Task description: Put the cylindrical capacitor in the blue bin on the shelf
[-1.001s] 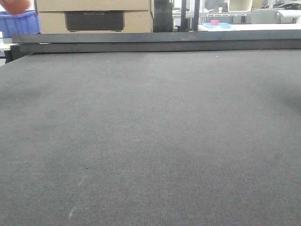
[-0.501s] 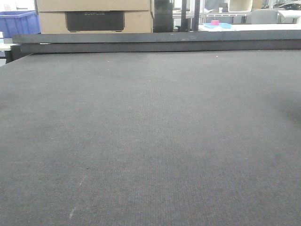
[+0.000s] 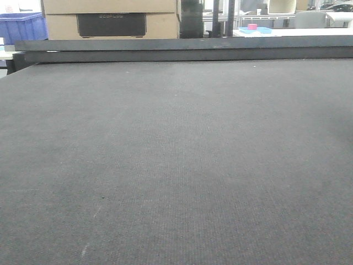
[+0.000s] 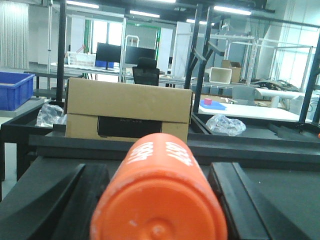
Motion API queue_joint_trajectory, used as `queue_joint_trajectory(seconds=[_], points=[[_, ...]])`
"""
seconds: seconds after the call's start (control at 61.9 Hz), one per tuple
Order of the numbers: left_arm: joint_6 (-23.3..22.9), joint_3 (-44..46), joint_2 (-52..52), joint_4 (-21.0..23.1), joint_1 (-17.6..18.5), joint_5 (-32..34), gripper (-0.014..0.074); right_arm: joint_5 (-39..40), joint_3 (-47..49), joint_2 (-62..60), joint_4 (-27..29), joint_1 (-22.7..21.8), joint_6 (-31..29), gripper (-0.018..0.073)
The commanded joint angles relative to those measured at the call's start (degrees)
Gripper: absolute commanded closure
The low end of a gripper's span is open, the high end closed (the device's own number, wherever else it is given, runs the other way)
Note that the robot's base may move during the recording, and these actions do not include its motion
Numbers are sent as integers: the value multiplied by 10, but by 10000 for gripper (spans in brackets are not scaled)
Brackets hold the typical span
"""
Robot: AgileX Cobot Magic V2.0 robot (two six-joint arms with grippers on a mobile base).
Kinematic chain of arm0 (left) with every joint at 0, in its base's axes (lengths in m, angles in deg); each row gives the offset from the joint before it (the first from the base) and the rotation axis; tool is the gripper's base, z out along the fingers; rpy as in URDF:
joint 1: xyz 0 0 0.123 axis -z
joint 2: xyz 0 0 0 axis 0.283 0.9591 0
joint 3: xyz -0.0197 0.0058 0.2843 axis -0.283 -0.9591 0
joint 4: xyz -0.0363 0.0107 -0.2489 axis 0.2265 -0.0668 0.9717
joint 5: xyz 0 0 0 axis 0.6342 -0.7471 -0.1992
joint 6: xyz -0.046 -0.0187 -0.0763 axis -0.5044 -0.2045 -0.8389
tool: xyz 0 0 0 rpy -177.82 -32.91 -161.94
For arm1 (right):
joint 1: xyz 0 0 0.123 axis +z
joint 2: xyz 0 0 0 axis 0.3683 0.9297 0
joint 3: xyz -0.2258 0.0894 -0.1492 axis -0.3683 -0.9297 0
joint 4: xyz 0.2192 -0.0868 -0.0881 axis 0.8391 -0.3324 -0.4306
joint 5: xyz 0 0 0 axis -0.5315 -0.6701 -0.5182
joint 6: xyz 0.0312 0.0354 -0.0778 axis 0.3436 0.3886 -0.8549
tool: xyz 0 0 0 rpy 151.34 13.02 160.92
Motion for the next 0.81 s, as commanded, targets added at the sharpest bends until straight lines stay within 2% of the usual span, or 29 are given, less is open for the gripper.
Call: queue_joint_trajectory(seconds=[0.0,0.791], points=[[-1,0,-4,4,3,12,707,11,0,-19,-5,1,-2,724],[-1,0,-4,4,3,12,707,12,0,-27,-5,1,-2,724]])
